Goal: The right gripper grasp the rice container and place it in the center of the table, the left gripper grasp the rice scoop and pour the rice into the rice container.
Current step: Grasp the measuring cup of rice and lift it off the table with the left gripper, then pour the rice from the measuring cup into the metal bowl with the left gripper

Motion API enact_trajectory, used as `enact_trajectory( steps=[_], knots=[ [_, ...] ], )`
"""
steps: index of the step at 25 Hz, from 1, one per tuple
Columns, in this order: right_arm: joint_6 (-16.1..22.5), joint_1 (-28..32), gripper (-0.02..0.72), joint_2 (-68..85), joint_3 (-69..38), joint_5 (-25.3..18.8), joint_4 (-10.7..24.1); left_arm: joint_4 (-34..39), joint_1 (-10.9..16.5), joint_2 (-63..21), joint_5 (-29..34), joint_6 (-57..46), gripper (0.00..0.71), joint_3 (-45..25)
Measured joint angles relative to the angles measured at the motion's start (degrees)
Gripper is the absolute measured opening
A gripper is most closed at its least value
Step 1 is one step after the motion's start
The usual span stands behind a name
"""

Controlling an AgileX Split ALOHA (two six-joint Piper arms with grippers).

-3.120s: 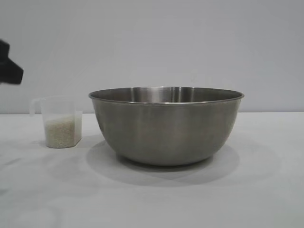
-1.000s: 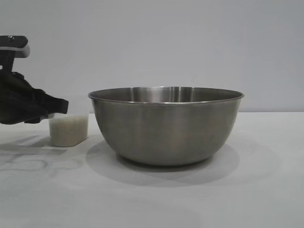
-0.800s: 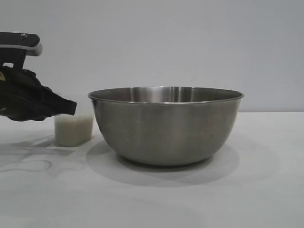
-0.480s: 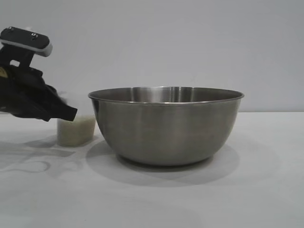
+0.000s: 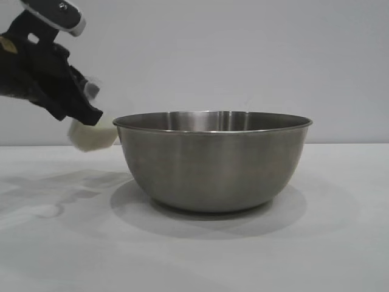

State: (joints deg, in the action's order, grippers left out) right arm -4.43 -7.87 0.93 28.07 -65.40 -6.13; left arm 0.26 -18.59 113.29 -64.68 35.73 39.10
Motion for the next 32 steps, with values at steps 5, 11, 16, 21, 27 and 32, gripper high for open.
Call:
enact_trajectory(
  steps=[5, 11, 16, 21, 27, 32],
  knots=[
    [0.0, 0.0, 0.328, 0.0, 0.0, 0.0, 0.0, 3.67, 0.0, -3.6, 0.0, 5.3, 0.0, 0.88],
    [0.0, 0.0, 0.328, 0.0, 0.0, 0.0, 0.11, 10.58, 0.0, -4.4, 0.0, 8.34, 0.0, 2.86],
    [0.0, 0.0, 0.328, 0.0, 0.0, 0.0, 0.11, 16.85, 0.0, -4.4, 0.0, 13.99, 0.0, 4.36],
    [0.0, 0.0, 0.328, 0.0, 0.0, 0.0, 0.11, 22.86, 0.0, -4.4, 0.0, 19.1, 0.0, 5.93],
    [0.0, 0.0, 0.328, 0.0, 0.0, 0.0, 0.11, 29.78, 0.0, -4.4, 1.8, 25.11, 0.0, 7.45],
    [0.0, 0.0, 0.328, 0.0, 0.0, 0.0, 0.11, 34.81, 0.0, -4.4, 3.37, 28.73, 0.0, 8.16]
  ],
)
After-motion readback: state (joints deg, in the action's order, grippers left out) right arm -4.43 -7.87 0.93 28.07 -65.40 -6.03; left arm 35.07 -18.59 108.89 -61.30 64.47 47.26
